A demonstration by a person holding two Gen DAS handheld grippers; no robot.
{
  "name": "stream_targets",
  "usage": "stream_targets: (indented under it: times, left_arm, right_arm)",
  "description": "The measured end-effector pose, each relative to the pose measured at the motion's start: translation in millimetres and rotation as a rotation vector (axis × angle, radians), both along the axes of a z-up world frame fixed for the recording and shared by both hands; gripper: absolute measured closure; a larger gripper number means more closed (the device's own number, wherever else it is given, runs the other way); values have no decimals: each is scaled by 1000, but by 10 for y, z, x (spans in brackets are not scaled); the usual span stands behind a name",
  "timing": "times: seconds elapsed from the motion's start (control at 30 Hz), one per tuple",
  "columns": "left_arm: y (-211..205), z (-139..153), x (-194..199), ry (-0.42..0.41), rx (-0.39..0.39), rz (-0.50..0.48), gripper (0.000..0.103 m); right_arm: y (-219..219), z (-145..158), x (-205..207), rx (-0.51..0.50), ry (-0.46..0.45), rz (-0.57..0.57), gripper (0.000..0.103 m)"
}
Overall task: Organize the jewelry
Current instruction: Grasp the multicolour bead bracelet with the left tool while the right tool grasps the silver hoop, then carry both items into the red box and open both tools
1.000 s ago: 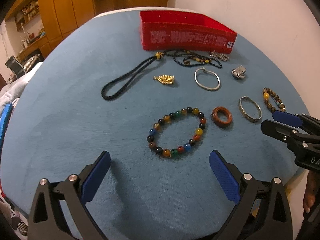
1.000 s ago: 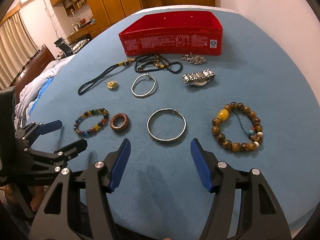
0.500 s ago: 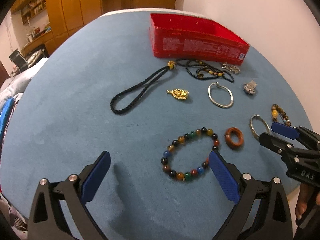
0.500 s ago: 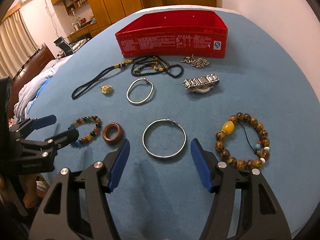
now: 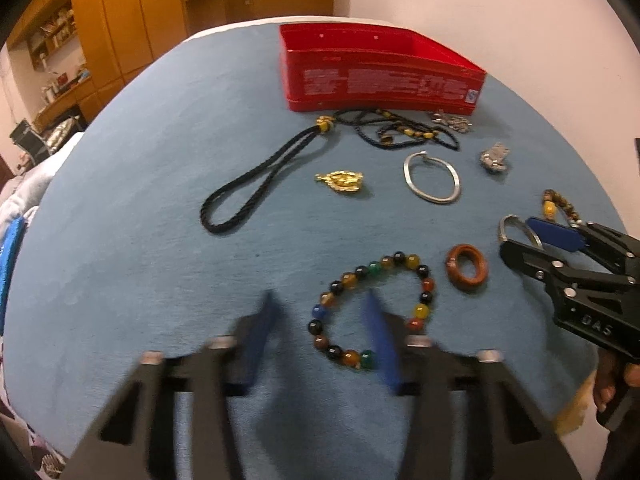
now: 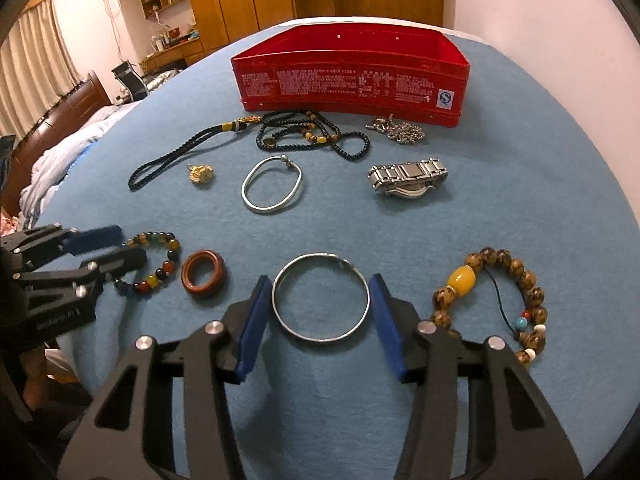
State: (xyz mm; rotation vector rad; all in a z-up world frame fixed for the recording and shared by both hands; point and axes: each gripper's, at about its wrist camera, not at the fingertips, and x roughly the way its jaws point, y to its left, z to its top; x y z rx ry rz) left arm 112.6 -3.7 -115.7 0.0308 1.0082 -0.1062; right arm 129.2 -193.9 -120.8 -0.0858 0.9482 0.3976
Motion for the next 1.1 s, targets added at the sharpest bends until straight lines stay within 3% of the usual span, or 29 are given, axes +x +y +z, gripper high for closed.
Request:
stream_targets:
  times: [0.03, 0.1, 0.33, 1.1]
  left_arm:
    - [3, 4, 6, 6, -14, -6, 88]
    - [9, 12, 10, 15, -34, -9, 96]
    - [-8, 126, -37, 24, -68, -33, 96]
    - [-119, 1130, -68, -161, -34, -136, 96]
  right_arm:
    - [-1, 0, 2, 1, 0, 4, 54]
    - [5, 8, -7, 1, -3, 7, 54]
    - [-32, 49, -44, 39, -5, 9, 55]
    - [-49, 632, -77, 57, -65, 75, 55]
